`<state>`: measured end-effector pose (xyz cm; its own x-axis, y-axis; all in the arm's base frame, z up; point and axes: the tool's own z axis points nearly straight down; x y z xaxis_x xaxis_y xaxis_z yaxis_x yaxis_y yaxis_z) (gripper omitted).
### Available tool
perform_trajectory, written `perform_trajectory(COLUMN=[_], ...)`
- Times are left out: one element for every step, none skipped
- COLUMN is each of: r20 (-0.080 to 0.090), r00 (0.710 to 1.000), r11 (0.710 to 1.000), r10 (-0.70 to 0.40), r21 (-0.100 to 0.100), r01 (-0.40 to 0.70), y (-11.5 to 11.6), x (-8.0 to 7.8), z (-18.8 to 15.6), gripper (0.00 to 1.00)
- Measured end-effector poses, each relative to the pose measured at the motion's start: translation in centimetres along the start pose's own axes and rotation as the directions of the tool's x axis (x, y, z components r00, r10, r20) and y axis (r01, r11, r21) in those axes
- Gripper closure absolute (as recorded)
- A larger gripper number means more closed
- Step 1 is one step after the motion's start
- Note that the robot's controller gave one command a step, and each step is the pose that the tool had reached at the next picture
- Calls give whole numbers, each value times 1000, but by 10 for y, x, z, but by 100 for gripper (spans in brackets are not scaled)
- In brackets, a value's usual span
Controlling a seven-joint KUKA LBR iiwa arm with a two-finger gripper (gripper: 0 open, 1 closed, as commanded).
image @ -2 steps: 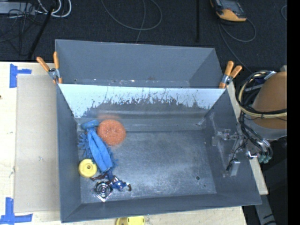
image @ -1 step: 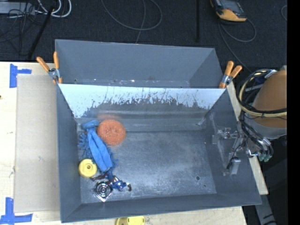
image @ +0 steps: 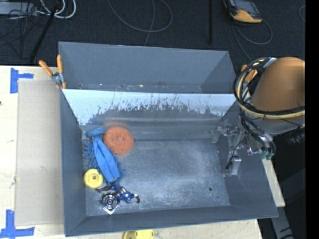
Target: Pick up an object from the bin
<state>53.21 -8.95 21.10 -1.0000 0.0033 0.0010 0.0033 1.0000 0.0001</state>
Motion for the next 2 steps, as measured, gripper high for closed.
perform_trajectory(r20=[3,2], r00=[999,999], r11=[999,999], r10=[-42,-39], r21=[-2,1], r01=[42,39], y=[22,48], x=[-20,-11], z=[-23,-40], gripper=[0,0])
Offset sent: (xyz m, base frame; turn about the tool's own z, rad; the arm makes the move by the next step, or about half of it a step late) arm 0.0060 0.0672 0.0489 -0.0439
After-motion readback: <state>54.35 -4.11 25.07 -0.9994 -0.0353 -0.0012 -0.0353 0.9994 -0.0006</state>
